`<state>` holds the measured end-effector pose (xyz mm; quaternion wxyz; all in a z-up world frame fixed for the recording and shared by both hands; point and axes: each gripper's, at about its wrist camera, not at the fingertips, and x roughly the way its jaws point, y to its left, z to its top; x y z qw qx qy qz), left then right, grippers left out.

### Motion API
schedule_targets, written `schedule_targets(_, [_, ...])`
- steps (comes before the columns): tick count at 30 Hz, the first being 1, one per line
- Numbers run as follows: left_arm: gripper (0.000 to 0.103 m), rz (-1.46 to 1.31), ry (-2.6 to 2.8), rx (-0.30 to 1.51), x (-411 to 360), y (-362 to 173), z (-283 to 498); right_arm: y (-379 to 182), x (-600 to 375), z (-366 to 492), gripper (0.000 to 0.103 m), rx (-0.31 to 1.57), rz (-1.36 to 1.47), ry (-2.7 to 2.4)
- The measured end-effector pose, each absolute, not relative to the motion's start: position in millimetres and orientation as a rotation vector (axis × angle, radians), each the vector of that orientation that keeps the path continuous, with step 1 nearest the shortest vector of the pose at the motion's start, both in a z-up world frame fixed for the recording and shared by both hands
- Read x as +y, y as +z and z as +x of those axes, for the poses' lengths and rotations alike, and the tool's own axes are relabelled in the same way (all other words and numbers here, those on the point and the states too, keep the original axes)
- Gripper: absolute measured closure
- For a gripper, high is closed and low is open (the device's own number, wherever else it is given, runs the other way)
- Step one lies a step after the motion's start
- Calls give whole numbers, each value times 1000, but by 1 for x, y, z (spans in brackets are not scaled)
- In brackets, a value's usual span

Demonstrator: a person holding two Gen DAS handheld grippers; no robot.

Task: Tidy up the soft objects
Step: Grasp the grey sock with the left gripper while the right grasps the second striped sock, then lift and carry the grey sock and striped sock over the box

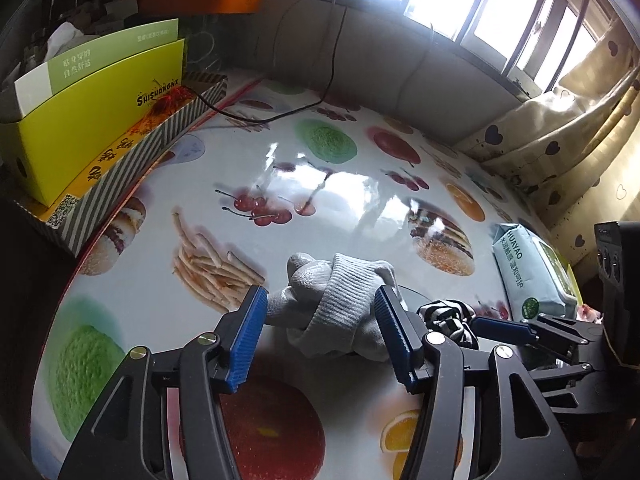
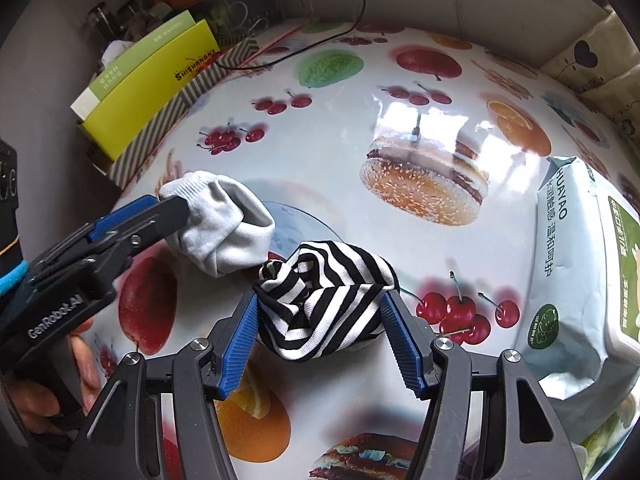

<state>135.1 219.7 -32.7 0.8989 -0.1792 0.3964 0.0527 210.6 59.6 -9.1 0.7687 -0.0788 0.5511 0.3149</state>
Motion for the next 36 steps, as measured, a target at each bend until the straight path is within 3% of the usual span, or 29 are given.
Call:
schedule_targets(3, [46,-357,104,835,217,-37,141,-7,62,211,49,1186,-207,684])
schedule_targets(5, [46,-354,79,835,215,-41,144,-8,65,210,74,1189,-223,699])
schedule_targets(9, [51,-346,71,836,211,-45,144,-7,65,207,86,1179,-231,716])
schedule_targets(17, [72,-346,35,825,200,-37,133,7,51,200,93,1121,-202,726])
schedule_targets(36, [73,-342,-9,714,167,11,66,67,4,147,95,931,-122,800])
